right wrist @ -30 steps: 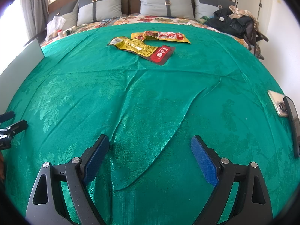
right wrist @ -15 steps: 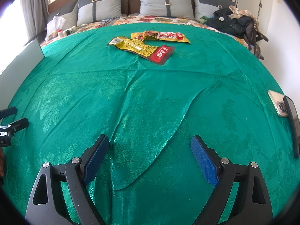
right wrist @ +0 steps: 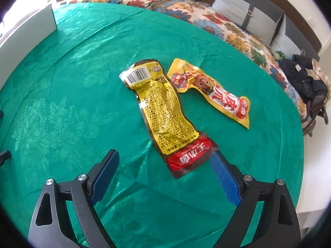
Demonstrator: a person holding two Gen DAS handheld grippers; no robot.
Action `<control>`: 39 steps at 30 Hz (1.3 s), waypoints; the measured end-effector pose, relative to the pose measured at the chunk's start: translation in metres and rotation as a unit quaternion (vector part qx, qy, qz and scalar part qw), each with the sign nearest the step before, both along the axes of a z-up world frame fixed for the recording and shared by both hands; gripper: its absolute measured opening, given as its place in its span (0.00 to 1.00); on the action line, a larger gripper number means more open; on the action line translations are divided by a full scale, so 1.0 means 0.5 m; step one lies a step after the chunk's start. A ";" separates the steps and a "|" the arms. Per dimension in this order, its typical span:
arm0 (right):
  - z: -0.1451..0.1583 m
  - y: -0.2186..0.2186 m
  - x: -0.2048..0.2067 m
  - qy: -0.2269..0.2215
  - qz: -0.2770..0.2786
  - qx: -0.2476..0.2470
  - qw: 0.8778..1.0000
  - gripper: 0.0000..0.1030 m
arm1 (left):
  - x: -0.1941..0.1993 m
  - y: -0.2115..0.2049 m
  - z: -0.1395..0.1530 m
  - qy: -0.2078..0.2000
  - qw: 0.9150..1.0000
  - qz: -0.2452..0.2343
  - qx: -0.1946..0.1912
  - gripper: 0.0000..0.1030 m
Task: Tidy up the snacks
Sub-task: 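Move the left gripper to the yellow-and-red pack while the right approaches the cartoon pack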
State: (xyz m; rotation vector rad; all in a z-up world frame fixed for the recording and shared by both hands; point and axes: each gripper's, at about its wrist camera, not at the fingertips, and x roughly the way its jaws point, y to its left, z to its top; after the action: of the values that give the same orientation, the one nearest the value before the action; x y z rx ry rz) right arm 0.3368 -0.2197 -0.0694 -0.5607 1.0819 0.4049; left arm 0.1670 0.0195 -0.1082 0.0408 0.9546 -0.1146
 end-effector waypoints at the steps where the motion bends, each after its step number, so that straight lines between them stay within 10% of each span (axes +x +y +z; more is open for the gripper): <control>1: -0.010 0.006 0.015 0.008 0.002 0.001 1.000 0.89 | 0.000 0.000 0.000 0.000 1.000 0.000 0.000 1.00; 6: -0.024 -0.033 0.088 0.073 -0.066 0.073 0.992 0.83 | 0.000 -0.001 0.000 0.000 1.000 0.000 0.000 1.00; 9: 0.008 -0.037 0.075 0.090 -0.096 0.101 0.986 0.44 | -0.001 -0.001 0.000 0.000 1.000 0.000 0.000 1.00; 13: 0.014 -0.006 -0.006 0.195 -0.179 0.212 0.941 0.43 | -0.001 -0.001 0.000 0.000 1.000 0.000 0.001 1.00; 17: -0.007 0.028 -0.104 0.262 -0.260 0.316 0.874 0.77 | -0.001 -0.001 0.000 0.000 1.000 0.000 0.000 1.00; 20: 0.013 0.008 -0.150 0.296 -0.306 0.318 0.847 0.76 | -0.001 -0.001 0.000 0.000 1.000 0.000 0.000 1.00; 23: 0.091 -0.058 -0.155 0.285 -0.291 0.281 0.869 0.76 | 0.000 -0.001 0.000 0.000 1.000 0.000 0.001 1.00; 27: 0.180 -0.184 -0.143 0.159 -0.290 0.215 0.919 0.81 | 0.000 -0.002 0.000 0.000 1.000 0.000 0.001 1.00; 36: 0.019 -0.263 -0.296 -0.031 -0.349 0.182 0.919 0.81 | -0.007 0.004 0.009 0.036 0.999 0.028 -0.005 1.00; 39: 0.005 -0.249 -0.336 -0.091 -0.331 0.170 0.924 0.81 | -0.007 0.001 0.032 0.051 0.995 0.044 -0.078 0.99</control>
State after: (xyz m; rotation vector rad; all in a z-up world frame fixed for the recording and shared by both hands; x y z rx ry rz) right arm 0.1689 -0.3441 -0.0669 0.0921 0.9276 -0.0593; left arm 0.1635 0.0200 -0.0924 -0.1524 1.0461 -0.1107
